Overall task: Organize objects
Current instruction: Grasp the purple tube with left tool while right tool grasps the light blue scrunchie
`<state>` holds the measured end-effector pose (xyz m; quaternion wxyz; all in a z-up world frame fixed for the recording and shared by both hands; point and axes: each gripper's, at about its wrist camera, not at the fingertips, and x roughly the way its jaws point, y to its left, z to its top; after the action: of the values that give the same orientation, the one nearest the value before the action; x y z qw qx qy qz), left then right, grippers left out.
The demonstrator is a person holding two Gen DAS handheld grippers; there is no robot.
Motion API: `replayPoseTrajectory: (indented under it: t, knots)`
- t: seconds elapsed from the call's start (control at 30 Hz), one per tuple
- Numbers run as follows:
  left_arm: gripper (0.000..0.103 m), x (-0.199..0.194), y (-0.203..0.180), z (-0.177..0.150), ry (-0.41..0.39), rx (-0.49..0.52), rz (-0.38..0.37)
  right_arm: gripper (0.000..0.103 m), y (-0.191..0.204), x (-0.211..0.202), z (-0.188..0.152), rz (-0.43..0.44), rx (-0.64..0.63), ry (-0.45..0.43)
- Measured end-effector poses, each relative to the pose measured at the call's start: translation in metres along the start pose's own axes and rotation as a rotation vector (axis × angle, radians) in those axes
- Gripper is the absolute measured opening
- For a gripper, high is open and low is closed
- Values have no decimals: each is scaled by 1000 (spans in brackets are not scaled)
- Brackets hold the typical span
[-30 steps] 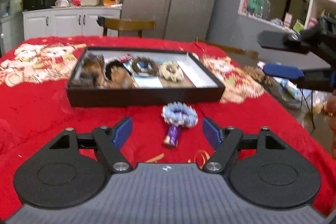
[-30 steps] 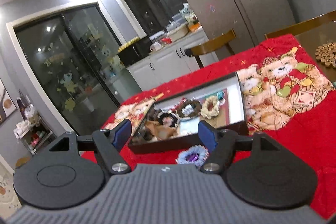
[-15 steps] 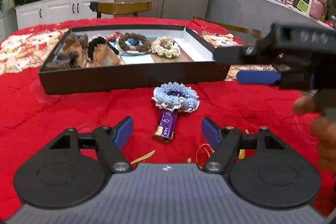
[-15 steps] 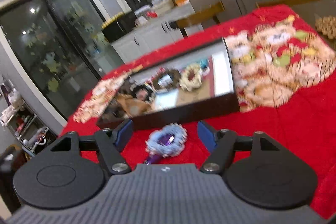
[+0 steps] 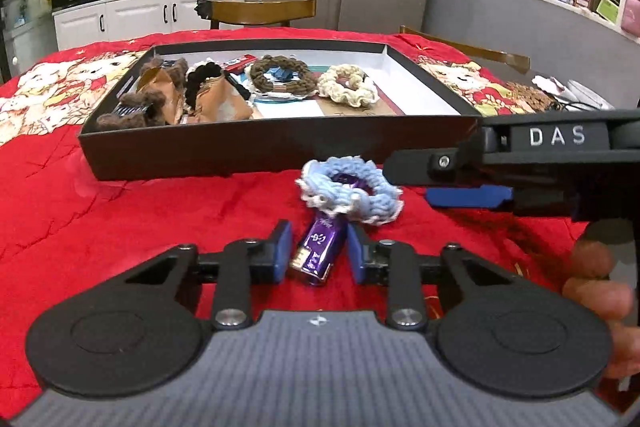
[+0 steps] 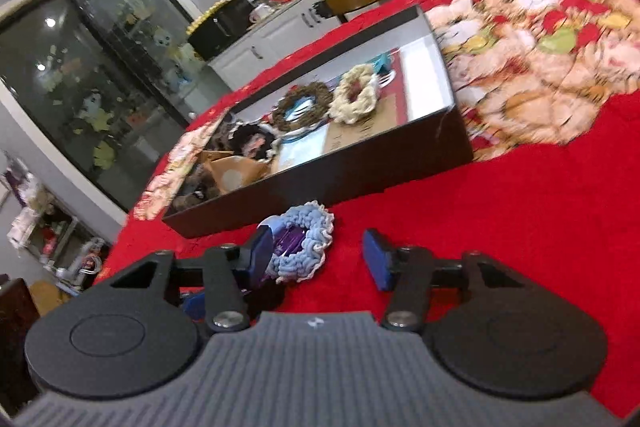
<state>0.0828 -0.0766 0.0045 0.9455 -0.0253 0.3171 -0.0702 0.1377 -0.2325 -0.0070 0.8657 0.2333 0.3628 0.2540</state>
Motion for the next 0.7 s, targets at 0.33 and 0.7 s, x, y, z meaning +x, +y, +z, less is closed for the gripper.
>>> replayPoseTrajectory:
  t: [0.33, 0.7]
  knots:
    - [28, -12, 3, -7, -32, 5, 44, 55, 13, 9, -1, -19, -66, -14]
    - [27, -26, 23, -12, -67, -26, 155, 51, 27, 26, 3, 16, -125, 38]
